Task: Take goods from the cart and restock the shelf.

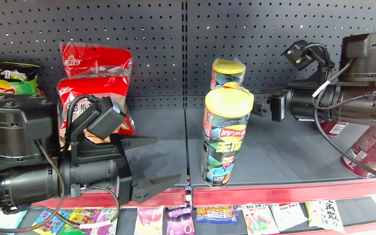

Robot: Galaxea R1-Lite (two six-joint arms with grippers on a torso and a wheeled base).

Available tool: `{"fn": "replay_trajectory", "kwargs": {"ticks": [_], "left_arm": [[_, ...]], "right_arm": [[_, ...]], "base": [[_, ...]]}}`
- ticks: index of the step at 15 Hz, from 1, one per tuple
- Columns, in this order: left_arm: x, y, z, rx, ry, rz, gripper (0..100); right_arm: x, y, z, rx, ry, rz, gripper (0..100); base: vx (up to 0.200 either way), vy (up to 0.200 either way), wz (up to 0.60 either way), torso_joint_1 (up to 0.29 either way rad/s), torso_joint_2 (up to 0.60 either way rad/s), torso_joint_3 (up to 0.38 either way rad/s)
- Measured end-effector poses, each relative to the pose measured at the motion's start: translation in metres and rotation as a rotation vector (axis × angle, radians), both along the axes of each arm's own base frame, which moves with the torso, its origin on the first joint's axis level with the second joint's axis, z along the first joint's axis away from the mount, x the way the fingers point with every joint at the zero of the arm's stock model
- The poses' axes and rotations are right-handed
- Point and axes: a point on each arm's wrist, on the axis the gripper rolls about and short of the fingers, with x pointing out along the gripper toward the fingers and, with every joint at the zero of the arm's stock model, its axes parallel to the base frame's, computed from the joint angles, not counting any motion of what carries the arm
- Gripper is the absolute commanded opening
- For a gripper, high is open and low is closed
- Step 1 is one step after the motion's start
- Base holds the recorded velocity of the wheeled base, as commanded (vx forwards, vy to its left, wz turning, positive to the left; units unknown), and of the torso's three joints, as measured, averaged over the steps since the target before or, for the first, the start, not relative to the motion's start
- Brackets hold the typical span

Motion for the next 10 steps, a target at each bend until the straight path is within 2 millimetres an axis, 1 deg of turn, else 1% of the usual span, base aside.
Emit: {"fn": "replay_trajectory", "kwargs": {"ticks": [2, 3, 4, 6, 8, 10], "left_arm": [[0.002, -0.002, -0.003, 0.025, -0.018, -0.003, 100], [0.003, -0.002, -0.005, 0.032, -0.014, 0.002, 100], [0.005, -0.003, -0.007, 0.038, -0.010, 0.002, 100], [0.009, -0.006, -0.012, 0.056, -0.006, 0.000, 100], [0.013, -0.009, -0.017, 0.080, -0.009, 0.001, 100], [0.019, -0.014, -0.019, 0.087, -0.004, 0.002, 100]], "right_arm": [[-0.012, -0.004, -0.002, -0.003, 0.007, 0.006, 100], [-0.024, -0.008, -0.005, -0.007, 0.015, 0.012, 100], [-0.039, -0.013, -0.010, -0.012, 0.025, 0.021, 100], [-0.078, -0.024, -0.021, -0.021, 0.040, 0.052, 100], [-0.111, -0.035, -0.028, -0.016, 0.027, 0.083, 100], [-0.140, -0.046, -0.033, -0.004, -0.002, 0.110, 100]], "base": [[0.000, 0.000, 0.00, 0.000, 0.00, 0.000], [0.000, 0.000, 0.00, 0.000, 0.00, 0.000], [0.000, 0.000, 0.00, 0.000, 0.00, 0.000], [0.000, 0.000, 0.00, 0.000, 0.00, 0.000], [0.000, 0.000, 0.00, 0.000, 0.00, 0.000], [0.000, 0.000, 0.00, 0.000, 0.00, 0.000]]}}
